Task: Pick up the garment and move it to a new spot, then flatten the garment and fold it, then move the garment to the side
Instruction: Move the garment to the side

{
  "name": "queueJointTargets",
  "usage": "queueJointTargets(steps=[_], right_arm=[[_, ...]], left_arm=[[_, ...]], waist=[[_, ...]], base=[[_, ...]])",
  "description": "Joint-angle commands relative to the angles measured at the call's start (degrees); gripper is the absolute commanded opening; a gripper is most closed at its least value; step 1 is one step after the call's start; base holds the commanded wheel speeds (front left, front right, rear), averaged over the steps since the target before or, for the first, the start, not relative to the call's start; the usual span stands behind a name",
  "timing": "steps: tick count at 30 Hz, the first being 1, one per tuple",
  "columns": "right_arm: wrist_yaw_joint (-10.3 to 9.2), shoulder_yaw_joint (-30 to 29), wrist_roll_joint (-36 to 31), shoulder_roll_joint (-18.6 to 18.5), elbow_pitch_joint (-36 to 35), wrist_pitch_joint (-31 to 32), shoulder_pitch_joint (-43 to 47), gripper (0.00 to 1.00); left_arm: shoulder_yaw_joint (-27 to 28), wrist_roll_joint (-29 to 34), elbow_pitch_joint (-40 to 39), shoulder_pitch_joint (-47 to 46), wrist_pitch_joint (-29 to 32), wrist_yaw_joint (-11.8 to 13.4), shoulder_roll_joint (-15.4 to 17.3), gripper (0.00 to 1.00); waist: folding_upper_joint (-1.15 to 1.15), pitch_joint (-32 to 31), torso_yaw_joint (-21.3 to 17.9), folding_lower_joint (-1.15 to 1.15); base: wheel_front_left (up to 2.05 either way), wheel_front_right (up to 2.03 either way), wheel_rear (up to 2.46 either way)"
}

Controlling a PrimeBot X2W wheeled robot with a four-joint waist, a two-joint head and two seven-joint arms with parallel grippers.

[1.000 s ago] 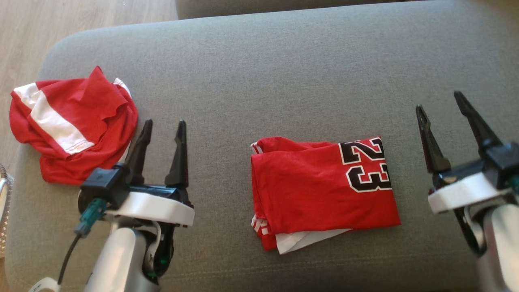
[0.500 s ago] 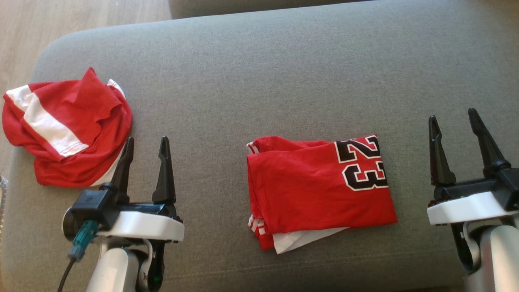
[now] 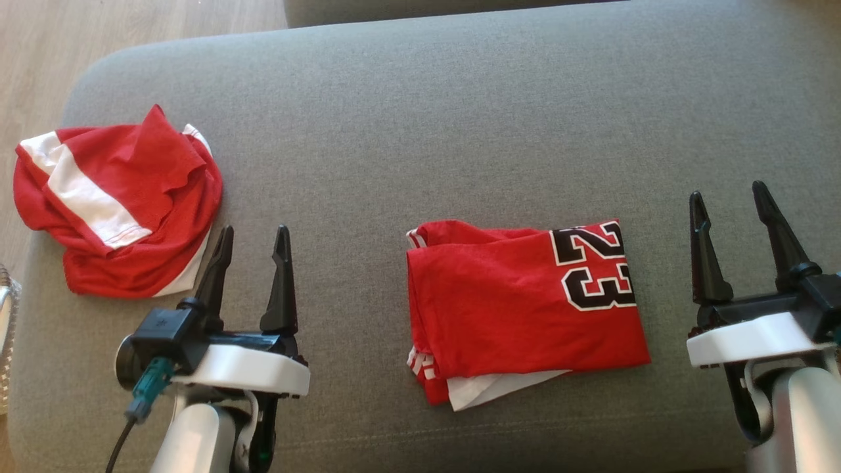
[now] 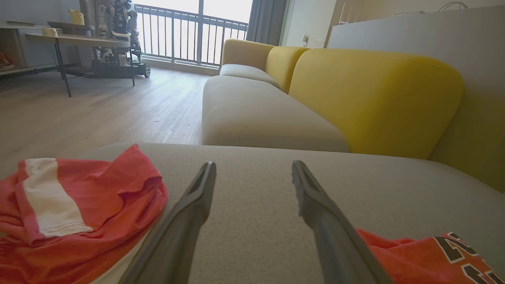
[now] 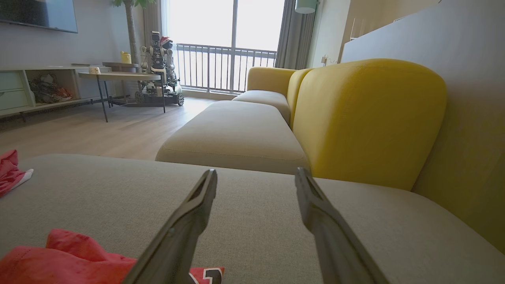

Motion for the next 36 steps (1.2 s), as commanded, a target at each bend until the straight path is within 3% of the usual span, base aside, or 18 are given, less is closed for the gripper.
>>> queueJointTargets(steps=[1,10,19,31,32,33,36], right_arm=[[-0.02,0.9,0.1,-0.1,-1.8,-0.5,-0.3,1.00],[-0.02,0.7,1.6,0.2,0.2,-0.5,-0.4,1.00],[-0.02,8.7,9.8,-0.1,15.5,2.2,-2.3,1.00],[-0.02,10.7,16.1,-0.7,26.1,4.6,-8.0,1.00],[-0.02,11.0,16.1,-1.0,26.6,4.5,-8.3,0.45],[-0.02,11.4,16.0,-1.3,27.0,4.2,-8.6,0.00],[-0.02,12.2,15.1,-2.4,27.9,3.2,-9.5,0.00]], left_arm=[[1.7,0.1,-1.9,-1.8,-0.7,0.2,0.2,1.00],[2.0,0.2,-1.9,-1.8,-0.7,0.3,0.2,1.00],[1.0,0.5,-1.4,-3.1,-0.7,0.1,0.2,1.00],[0.8,1.2,-1.2,-4.3,-0.7,-0.1,0.2,1.00],[0.8,1.4,-1.2,-4.3,-0.7,-0.1,0.2,1.00],[0.8,1.4,-1.2,-4.4,-0.7,0.0,0.2,1.00],[0.9,1.7,-1.2,-4.6,-0.7,0.0,0.2,1.00]], waist=[[0.00,0.0,0.1,0.00],[0.00,0.3,0.0,0.00],[0.00,2.9,0.5,0.00],[0.00,5.5,1.7,0.00],[0.00,5.6,1.7,0.00],[0.00,5.7,1.7,0.00],[0.00,5.9,1.6,0.00]], base=[[0.00,0.00,0.00],[0.00,0.00,0.00],[0.00,0.00,0.00],[0.00,0.00,0.00],[0.00,0.00,0.00],[0.00,0.00,0.00],[0.00,0.00,0.00]])
